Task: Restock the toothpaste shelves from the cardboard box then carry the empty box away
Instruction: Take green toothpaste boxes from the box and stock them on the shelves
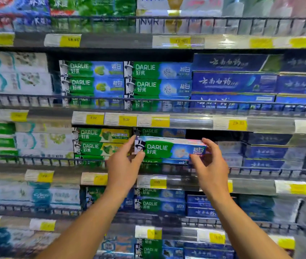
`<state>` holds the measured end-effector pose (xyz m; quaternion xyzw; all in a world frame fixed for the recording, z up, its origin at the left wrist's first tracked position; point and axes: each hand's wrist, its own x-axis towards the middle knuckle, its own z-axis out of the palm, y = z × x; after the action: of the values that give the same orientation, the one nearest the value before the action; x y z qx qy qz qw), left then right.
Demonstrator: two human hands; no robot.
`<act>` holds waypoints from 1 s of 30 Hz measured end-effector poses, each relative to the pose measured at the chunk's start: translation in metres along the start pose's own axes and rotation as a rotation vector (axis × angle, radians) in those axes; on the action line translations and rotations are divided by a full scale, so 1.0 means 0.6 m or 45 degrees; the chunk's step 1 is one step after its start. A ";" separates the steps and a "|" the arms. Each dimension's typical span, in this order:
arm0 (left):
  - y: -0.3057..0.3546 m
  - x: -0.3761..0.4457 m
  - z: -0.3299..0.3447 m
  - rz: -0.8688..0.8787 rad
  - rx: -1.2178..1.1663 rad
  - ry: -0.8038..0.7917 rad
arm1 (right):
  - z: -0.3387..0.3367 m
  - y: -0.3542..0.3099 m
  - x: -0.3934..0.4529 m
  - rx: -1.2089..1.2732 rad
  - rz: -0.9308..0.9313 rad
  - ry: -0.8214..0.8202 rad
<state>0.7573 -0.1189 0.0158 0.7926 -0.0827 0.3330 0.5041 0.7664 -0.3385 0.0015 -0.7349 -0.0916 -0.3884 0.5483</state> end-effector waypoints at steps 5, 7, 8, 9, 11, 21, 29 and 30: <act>-0.006 0.012 0.014 0.021 0.001 0.024 | 0.008 0.025 0.010 0.012 -0.037 0.053; -0.007 0.016 0.016 0.021 0.016 0.027 | 0.012 0.030 0.014 -0.021 -0.056 0.080; -0.007 0.018 0.016 0.018 0.024 0.020 | 0.015 0.033 0.016 -0.053 -0.067 0.093; -0.007 0.019 0.017 0.012 0.030 0.002 | 0.017 0.032 0.019 -0.066 -0.073 0.105; -0.004 0.018 0.018 0.016 0.044 -0.049 | 0.020 0.032 0.024 -0.041 -0.057 0.124; -0.005 0.025 0.016 0.005 0.003 -0.166 | 0.029 0.031 0.048 -0.013 -0.015 0.149; -0.022 0.046 0.024 -0.031 0.241 -0.264 | 0.037 0.034 0.065 -0.115 0.007 0.115; -0.024 0.047 0.025 -0.034 0.246 -0.254 | 0.037 0.035 0.065 -0.118 0.009 0.106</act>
<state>0.7922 -0.1189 0.0182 0.8676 -0.0896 0.2523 0.4191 0.8154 -0.3385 0.0103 -0.7432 -0.0480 -0.4204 0.5183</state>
